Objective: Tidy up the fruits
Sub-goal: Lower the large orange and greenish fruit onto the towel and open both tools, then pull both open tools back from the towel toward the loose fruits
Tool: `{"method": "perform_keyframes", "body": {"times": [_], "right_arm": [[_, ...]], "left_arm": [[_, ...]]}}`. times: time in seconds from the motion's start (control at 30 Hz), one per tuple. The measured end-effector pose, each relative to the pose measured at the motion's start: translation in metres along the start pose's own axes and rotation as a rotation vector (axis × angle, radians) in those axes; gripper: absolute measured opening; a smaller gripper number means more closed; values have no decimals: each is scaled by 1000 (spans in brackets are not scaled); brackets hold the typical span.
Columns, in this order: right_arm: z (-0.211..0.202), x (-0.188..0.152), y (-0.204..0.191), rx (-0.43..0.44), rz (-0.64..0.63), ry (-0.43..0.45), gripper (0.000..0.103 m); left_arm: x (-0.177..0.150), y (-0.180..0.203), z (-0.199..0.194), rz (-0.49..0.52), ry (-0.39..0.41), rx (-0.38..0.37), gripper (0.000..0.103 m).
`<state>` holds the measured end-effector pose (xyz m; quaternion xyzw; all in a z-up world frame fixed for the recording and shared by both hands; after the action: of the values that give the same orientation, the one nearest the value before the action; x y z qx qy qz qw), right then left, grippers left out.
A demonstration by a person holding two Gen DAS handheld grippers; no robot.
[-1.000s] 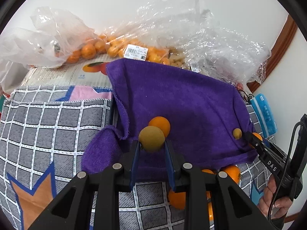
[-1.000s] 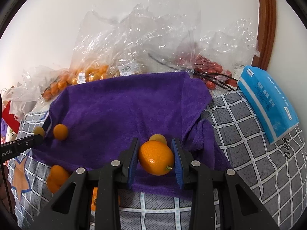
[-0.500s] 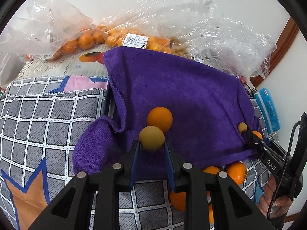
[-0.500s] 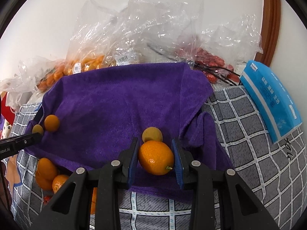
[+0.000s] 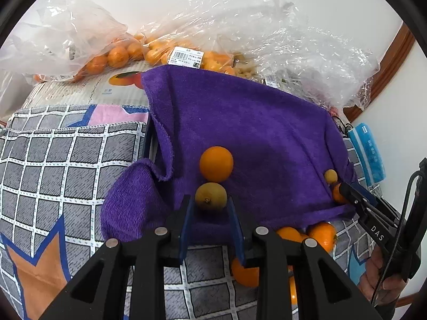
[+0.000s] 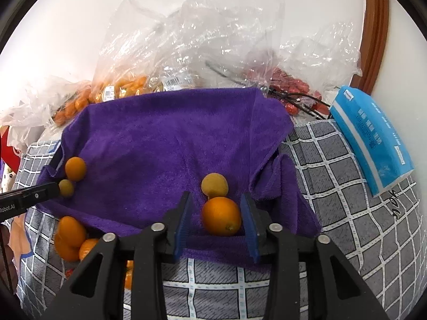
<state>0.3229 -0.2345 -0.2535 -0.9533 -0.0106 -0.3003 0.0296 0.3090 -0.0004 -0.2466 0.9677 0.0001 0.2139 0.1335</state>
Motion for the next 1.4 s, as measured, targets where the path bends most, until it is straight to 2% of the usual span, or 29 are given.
{"method": "perform_keyframes", "body": {"times": [0.3,0.43,0.77,1.0,1.4], "right_arm": [[-43,1,-4,-14,6,51,57],[-61,-3,-6,-16,10,71,57],[-91,-23,-12,-15,39,78,57],[-96,-37,-19,-6,48,37,57],[-77,-49,-32,10,37,-3,57]], "left_arm": [[-8,16,-29,33,31,-19,30],[-14,19,-43,45,43,-26,32],[-34,26,-71,60,60,-41,45],[-45,26,-82,80,75,-43,51],[-52,4,-65,39,36,-38,52]]}}
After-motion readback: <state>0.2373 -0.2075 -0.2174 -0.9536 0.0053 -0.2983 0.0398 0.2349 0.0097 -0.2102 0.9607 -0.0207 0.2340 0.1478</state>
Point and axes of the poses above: each gripper's, at about its wrist camera, not at the fingertips, and z roughly the way its jaws point, y to its right, x to its top, the point moved 10 cm from there along z, roughly the way its jaws point, and after that the axes turned 6 degrees about -y, right-handed, at the moved point
